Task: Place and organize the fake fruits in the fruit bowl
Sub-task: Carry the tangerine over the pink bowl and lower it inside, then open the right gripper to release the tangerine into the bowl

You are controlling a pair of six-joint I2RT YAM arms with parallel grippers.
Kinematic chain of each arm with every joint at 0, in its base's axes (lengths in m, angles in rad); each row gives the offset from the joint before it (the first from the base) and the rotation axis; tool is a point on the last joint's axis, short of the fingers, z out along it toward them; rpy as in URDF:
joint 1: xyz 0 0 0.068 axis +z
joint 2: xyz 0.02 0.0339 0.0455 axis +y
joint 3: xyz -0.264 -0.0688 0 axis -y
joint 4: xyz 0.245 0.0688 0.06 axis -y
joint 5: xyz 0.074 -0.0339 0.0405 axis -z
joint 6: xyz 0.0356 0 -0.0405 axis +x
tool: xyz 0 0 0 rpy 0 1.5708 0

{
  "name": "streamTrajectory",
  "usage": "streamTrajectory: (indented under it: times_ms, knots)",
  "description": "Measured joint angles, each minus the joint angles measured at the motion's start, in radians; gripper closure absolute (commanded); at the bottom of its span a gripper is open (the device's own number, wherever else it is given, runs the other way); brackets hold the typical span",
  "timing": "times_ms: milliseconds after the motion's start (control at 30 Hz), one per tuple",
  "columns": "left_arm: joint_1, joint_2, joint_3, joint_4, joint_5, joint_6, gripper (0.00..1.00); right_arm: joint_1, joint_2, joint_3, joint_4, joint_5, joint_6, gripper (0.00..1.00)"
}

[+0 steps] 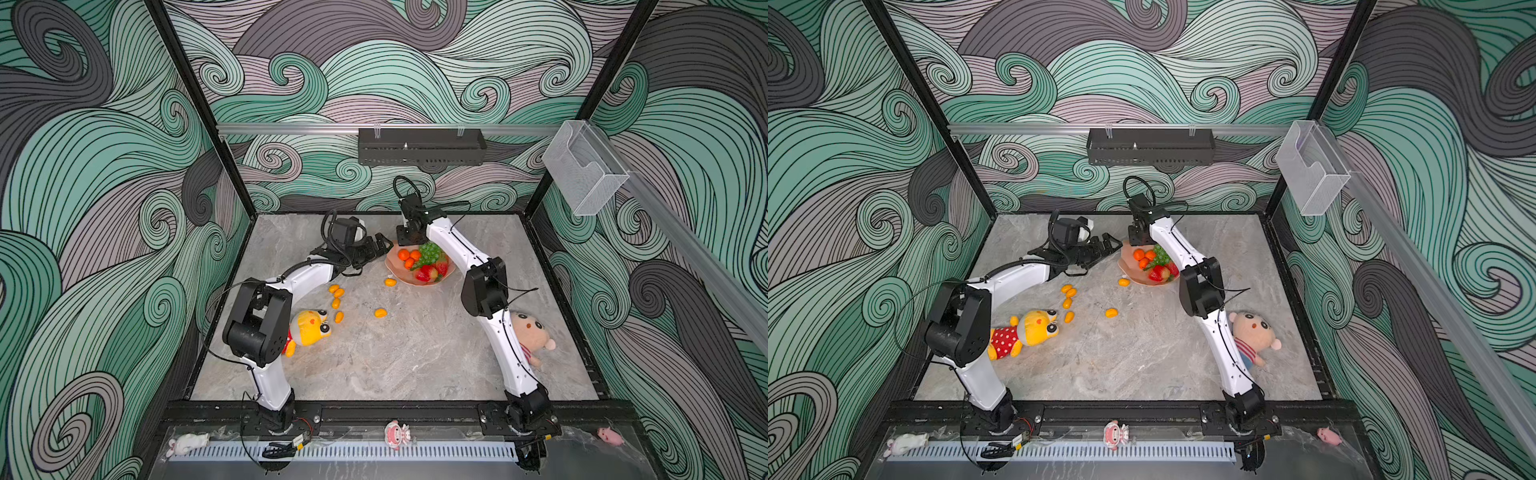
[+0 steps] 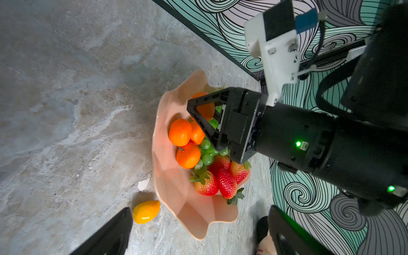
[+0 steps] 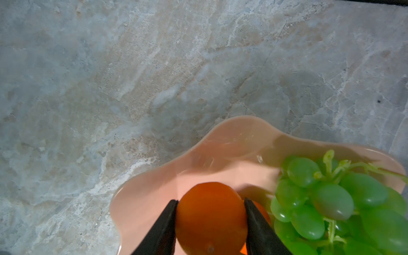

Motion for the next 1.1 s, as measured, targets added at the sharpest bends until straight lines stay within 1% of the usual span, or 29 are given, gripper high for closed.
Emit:
streamTrajectory:
  times_ms: [200,500,867,967,1100]
  knots:
    - [0.0,0.0,0.0,0.0,0.005,0.0,0.02,-0.001,0.042,0.04,-0.017,0.017,-0.023,0.52]
    - [0.0,0.0,0.0,0.0,0.013,0.0,0.01,-0.002,0.043,0.05,-0.023,0.028,-0.031,0.45]
    - [0.0,-0.006,-0.002,-0.022,0.014,0.008,0.02,-0.005,0.039,0.051,-0.033,0.025,-0.03,0.45]
    - [0.0,-0.045,-0.029,-0.032,0.013,0.013,0.01,-0.002,0.014,0.04,-0.04,0.019,-0.029,0.46]
    - [-0.006,-0.153,-0.105,-0.055,0.007,0.015,0.02,0.008,-0.077,-0.024,-0.041,0.02,-0.024,0.46]
